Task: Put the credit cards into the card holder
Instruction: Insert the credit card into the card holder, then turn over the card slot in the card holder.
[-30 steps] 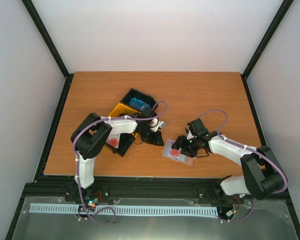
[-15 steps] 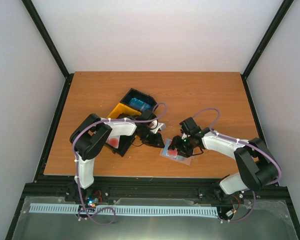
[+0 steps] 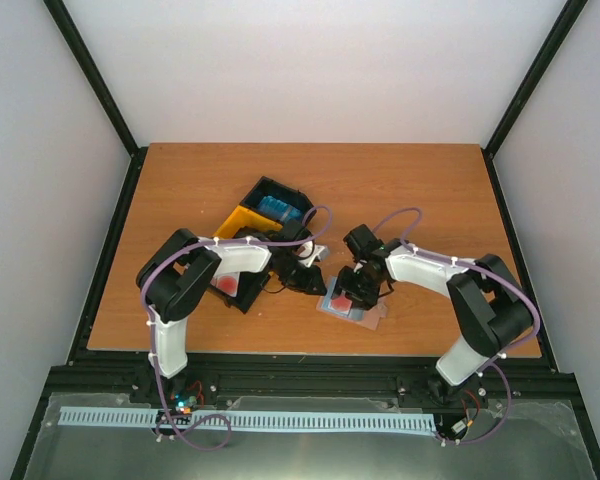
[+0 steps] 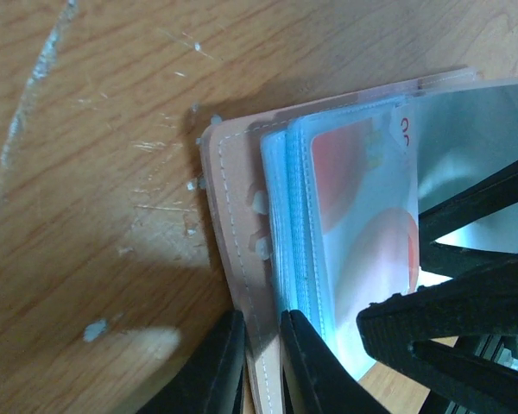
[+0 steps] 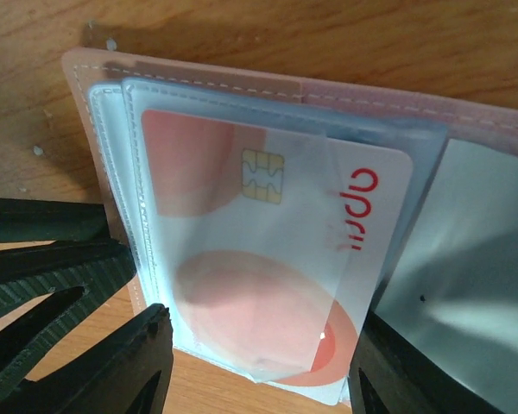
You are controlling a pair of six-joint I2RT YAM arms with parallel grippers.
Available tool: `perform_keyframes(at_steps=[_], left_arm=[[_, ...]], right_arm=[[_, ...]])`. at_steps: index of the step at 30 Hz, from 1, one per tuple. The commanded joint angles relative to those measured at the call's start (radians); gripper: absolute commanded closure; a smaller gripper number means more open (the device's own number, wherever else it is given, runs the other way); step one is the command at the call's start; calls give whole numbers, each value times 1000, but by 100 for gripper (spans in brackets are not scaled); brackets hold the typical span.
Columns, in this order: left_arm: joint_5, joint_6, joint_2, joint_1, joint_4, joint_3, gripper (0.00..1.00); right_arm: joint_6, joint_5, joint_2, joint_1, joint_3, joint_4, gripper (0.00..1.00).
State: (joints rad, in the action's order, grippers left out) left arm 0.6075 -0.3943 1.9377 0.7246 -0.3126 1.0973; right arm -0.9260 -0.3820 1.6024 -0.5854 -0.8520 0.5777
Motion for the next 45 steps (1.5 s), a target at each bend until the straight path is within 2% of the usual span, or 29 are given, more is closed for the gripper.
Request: perform_keyframes(at_steps=[1,12,20,30,37,45], left_arm=[[-30,1,-4,20,-30,-26,85],[-65,-2,-26,20,-34,-32,85],[-165,20,-58,19,-106,35,82],[-19,78,-71,19,-109,75,67],[95,23,-54,19,-69,46,66],[111,-73,-15,19,-15,30,70]], right_arm=[[-33,-23,69,-57,-69,-60,44],[0,49,134,-96,-217,42,43],[67,176,-59,-73,-92,105,39],[47,309,-132,-70,14,176,41],[22,341,-136,-70,81,146,42],[34,310,-114,-70,101,94,45]])
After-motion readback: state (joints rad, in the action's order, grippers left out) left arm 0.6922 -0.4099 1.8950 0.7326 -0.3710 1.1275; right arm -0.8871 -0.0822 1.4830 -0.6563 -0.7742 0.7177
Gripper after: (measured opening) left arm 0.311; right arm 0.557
